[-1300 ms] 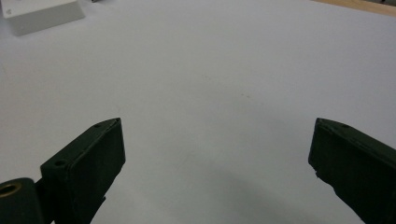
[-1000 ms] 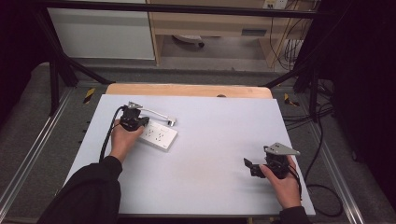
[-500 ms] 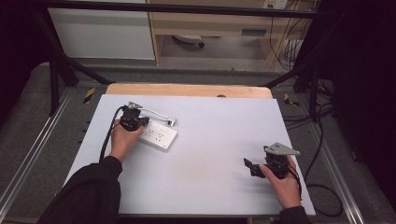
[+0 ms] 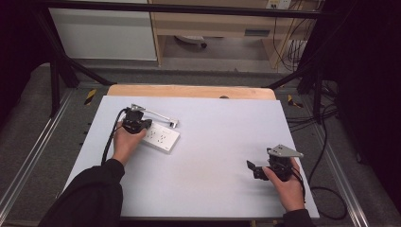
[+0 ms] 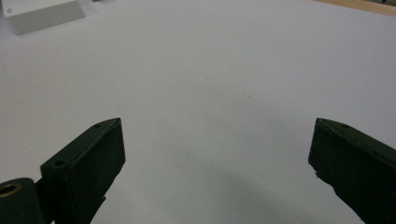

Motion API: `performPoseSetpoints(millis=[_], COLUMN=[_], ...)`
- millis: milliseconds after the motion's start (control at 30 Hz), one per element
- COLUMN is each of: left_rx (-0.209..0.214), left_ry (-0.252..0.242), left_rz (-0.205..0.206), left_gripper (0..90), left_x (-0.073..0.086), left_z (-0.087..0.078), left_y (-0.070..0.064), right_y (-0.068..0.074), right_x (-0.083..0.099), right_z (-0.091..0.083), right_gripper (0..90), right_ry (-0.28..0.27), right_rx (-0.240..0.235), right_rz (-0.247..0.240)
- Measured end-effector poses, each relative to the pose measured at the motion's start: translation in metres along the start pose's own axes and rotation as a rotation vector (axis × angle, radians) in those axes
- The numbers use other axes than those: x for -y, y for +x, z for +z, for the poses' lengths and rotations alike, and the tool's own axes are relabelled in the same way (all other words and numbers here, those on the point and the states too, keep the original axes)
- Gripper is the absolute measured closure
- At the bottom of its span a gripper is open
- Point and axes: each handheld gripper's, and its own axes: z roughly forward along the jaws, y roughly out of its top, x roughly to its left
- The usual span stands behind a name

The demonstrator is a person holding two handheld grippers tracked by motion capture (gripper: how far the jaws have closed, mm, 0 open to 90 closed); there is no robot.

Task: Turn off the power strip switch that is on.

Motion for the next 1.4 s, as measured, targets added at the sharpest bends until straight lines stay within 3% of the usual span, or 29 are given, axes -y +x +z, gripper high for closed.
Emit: performPoseSetpoints(millis=[300, 867, 1233, 1333, 1367, 1400], left_rx=[-0.001, 0.003, 0.023, 0.041, 0.042, 0.038], left_ry=[-0.003, -0.038, -0.085, -0.075, -0.077, -0.082], left_rz=[0.015, -0.002, -0.034, -0.027, -0.021, -0.017], left_gripper=[90.0, 90.0, 68.1, 59.9, 53.0, 53.0], left_x=[0.0, -0.003, -0.01, -0.013, -0.014, -0.015], left_z=[0.0, -0.004, -0.013, -0.014, -0.015, -0.016], left_y=[-0.003, -0.001, -0.005, -0.007, -0.008, -0.009], right_y=[0.0, 0.0, 0.0, 0.0, 0.0, 0.0], right_x=[0.0, 0.0, 0.0, 0.0, 0.0, 0.0], right_z=[0.0, 0.0, 0.0, 0.0, -0.001, -0.001], right_gripper=[4.2, 4.2, 4.2, 4.2, 4.2, 4.2], right_ry=[-0.002, -0.002, -0.003, -0.002, -0.002, -0.002], right_rx=[0.001, 0.001, 0.002, 0.002, 0.002, 0.002], right_rz=[0.001, 0.0, 0.0, -0.002, -0.001, -0.001])
